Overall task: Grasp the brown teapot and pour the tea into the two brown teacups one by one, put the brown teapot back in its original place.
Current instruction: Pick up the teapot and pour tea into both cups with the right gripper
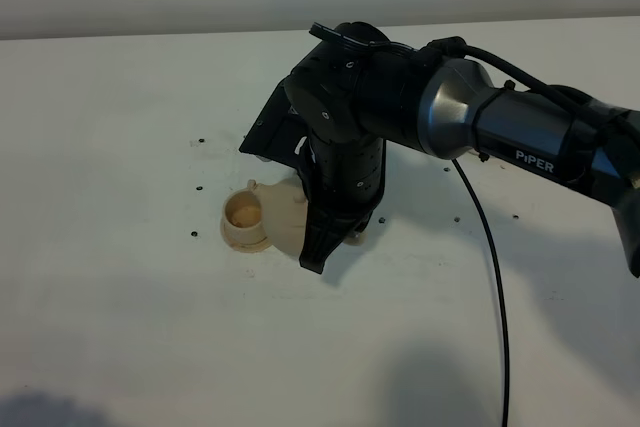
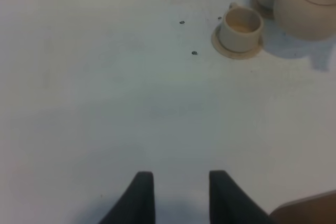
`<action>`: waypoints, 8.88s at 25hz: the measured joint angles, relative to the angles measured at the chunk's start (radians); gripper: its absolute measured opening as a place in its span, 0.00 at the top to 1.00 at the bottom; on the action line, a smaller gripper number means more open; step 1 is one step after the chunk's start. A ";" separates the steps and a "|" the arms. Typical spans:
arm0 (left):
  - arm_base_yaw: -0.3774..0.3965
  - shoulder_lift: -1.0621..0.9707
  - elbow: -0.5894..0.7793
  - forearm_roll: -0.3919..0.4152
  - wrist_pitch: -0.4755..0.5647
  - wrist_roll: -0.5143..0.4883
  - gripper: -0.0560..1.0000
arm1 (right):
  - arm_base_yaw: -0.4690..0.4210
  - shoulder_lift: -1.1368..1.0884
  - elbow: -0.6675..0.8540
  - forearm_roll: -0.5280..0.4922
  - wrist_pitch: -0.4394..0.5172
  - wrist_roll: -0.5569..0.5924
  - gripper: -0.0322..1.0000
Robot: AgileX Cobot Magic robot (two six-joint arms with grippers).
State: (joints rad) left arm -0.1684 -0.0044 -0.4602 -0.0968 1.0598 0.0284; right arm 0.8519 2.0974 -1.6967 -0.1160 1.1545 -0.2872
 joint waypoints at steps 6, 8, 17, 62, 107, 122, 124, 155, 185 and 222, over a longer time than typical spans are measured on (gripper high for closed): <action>0.000 0.000 0.000 0.000 0.000 0.000 0.72 | 0.000 0.000 0.000 0.000 0.000 0.004 0.86; 0.000 0.000 0.000 0.000 0.000 0.000 0.72 | 0.001 0.000 0.000 0.000 0.000 0.004 0.86; 0.000 0.000 0.000 0.000 0.000 0.000 0.72 | 0.069 0.000 0.001 -0.165 0.003 0.097 0.86; 0.000 0.000 0.000 0.000 0.000 0.000 0.72 | 0.250 0.084 0.001 -0.656 0.066 0.341 0.86; 0.000 0.000 0.000 0.000 0.000 0.000 0.72 | 0.243 0.084 0.001 -0.831 0.063 0.177 0.86; 0.000 0.000 0.000 0.000 0.000 0.000 0.72 | 0.242 0.084 0.001 -0.859 0.063 0.106 0.86; 0.000 0.000 0.000 0.000 0.000 0.000 0.72 | 0.242 0.084 0.001 -0.868 0.063 0.104 0.86; 0.000 0.000 0.000 0.000 0.000 0.000 0.72 | 0.242 0.090 0.001 -0.930 0.063 -0.003 0.86; 0.000 0.000 0.000 0.000 0.000 0.000 0.72 | 0.269 0.090 0.060 -1.014 0.059 0.027 0.86; 0.000 0.000 0.000 0.000 0.000 0.000 0.72 | 0.290 0.090 0.061 -1.078 0.058 0.026 0.86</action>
State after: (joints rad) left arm -0.1684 -0.0044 -0.4602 -0.0968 1.0598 0.0284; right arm 1.1423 2.1870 -1.6354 -1.1943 1.2126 -0.2609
